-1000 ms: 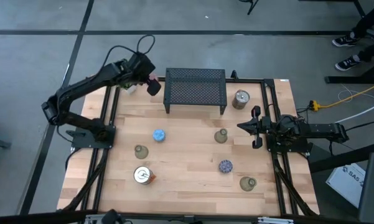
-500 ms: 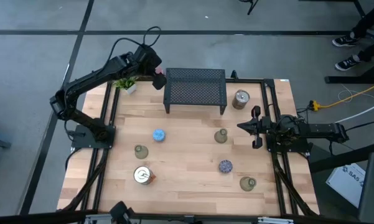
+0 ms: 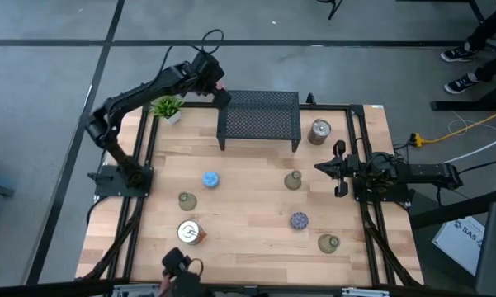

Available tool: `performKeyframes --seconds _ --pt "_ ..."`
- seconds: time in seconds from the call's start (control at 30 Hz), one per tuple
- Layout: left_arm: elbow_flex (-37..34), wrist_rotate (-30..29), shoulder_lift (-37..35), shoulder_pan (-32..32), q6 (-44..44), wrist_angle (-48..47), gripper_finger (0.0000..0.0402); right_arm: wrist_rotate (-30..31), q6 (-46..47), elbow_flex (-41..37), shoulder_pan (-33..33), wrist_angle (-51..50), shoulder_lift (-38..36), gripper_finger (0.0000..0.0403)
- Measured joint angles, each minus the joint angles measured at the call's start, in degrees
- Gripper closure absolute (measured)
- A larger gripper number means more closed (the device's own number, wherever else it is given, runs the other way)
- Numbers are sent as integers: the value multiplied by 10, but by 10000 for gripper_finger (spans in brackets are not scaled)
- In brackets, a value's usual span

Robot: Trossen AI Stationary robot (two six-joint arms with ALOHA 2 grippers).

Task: Pick & Place candle stick holders
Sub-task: Put the pink patterned scented candle on the shelf

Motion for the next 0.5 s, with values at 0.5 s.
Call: performKeyframes --seconds 0.5 --pt "87 46 92 5 0 4 107 0 0 0 0 0 0 402"
